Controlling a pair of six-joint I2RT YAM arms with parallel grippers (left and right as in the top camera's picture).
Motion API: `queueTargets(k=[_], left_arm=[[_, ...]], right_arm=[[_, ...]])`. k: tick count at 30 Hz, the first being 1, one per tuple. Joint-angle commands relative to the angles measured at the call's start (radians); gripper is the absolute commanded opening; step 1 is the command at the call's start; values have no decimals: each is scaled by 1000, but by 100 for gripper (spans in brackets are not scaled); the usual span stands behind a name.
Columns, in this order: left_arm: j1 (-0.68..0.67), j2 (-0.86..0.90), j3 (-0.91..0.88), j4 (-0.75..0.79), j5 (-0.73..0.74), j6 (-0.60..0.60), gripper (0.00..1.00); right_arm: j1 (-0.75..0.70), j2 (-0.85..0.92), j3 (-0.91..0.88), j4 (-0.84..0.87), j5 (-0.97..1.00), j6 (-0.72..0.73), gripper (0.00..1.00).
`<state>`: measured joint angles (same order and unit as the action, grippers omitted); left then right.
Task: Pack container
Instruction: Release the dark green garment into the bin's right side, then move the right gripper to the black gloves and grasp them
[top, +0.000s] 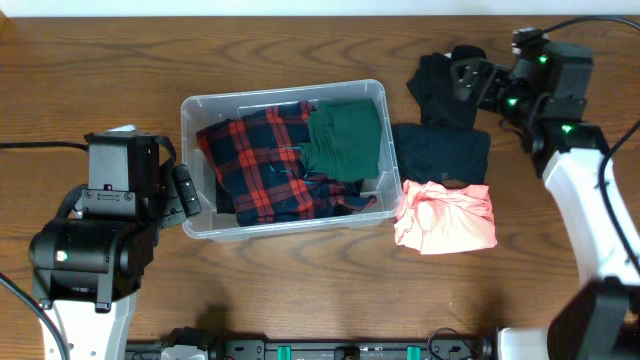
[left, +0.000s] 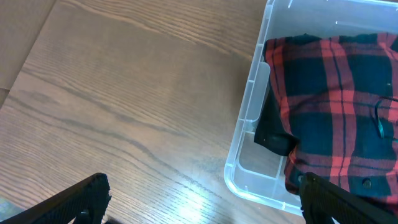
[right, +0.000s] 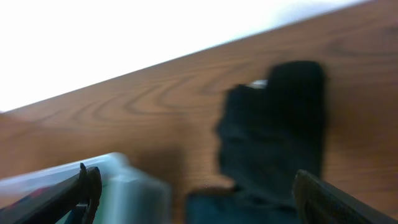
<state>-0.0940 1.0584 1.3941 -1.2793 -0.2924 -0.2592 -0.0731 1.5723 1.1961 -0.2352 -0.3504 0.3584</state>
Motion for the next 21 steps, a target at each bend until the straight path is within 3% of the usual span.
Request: queueTargets(k=[1, 13, 21], left_arm=[[4, -1, 2, -3, -15, -8, 98], [4, -1, 2, -3, -15, -8, 98], [4, -1, 2, -3, -15, -8, 98]], right_arm=[[-73, 112, 3, 46, -72, -14, 96], [-171, 553, 152, 193, -265, 307, 93], [-145, 702, 235, 223, -330, 439, 92]])
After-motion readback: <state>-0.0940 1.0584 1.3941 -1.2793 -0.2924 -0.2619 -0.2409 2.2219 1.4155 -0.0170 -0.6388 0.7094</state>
